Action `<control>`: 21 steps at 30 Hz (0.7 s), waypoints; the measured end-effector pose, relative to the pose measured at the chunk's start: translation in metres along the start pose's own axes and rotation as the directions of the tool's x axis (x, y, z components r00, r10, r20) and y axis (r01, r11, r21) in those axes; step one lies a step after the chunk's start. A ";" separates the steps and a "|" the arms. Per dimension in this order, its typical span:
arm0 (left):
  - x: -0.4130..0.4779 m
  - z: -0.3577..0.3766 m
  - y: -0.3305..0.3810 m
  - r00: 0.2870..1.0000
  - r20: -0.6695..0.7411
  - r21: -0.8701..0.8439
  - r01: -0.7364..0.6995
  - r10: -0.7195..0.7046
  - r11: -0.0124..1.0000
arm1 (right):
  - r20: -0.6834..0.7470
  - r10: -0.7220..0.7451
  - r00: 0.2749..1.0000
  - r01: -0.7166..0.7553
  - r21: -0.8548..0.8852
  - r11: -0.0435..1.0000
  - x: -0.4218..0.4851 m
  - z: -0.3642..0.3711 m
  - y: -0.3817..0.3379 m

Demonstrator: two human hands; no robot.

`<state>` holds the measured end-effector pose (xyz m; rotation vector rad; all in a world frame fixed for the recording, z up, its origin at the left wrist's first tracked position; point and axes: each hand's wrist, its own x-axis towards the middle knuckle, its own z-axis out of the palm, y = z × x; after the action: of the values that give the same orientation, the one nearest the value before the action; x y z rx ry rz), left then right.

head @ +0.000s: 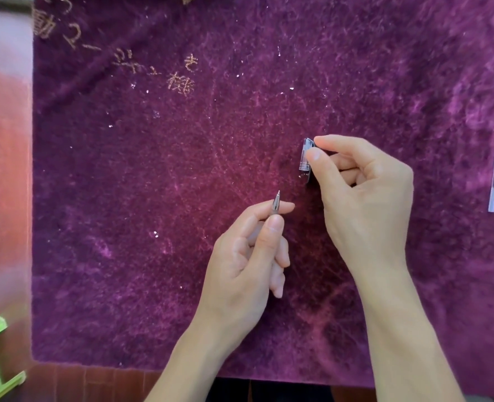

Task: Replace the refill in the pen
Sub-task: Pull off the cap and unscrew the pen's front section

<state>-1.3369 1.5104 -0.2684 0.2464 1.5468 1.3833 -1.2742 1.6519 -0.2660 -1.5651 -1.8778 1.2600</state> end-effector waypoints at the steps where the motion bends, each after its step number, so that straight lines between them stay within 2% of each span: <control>1: -0.001 0.001 0.000 1.000 -0.009 -0.020 -0.001 0.001 1.000 | -0.007 0.008 1.000 -0.008 0.002 1.000 -0.001 0.000 0.000; 5: -0.002 0.005 -0.001 0.999 -0.032 -0.131 0.000 -0.004 0.991 | -0.007 0.024 1.000 -0.024 0.021 0.999 -0.006 -0.003 -0.003; 9: -0.002 0.005 -0.003 0.998 -0.063 -0.162 -0.016 0.006 0.987 | 0.032 -0.021 0.999 0.018 0.078 0.997 -0.023 -0.012 -0.006; 14: -0.002 0.003 -0.008 0.994 -0.077 -0.028 -0.082 0.079 0.996 | 0.302 0.082 0.950 -0.171 0.281 0.944 -0.052 -0.013 -0.002; 18: -0.004 0.003 -0.009 0.991 -0.045 0.055 -0.126 0.129 0.990 | 0.317 0.117 0.941 -0.243 0.395 0.886 -0.059 -0.012 0.002; 21: -0.006 0.003 -0.010 0.989 -0.025 0.050 -0.145 0.146 0.988 | 0.294 0.126 0.948 -0.248 0.429 0.869 -0.059 -0.013 0.002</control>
<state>-1.3275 1.5050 -0.2734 0.3768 1.6137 1.4689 -1.2451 1.6030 -0.2465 -1.3958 -1.4223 1.9137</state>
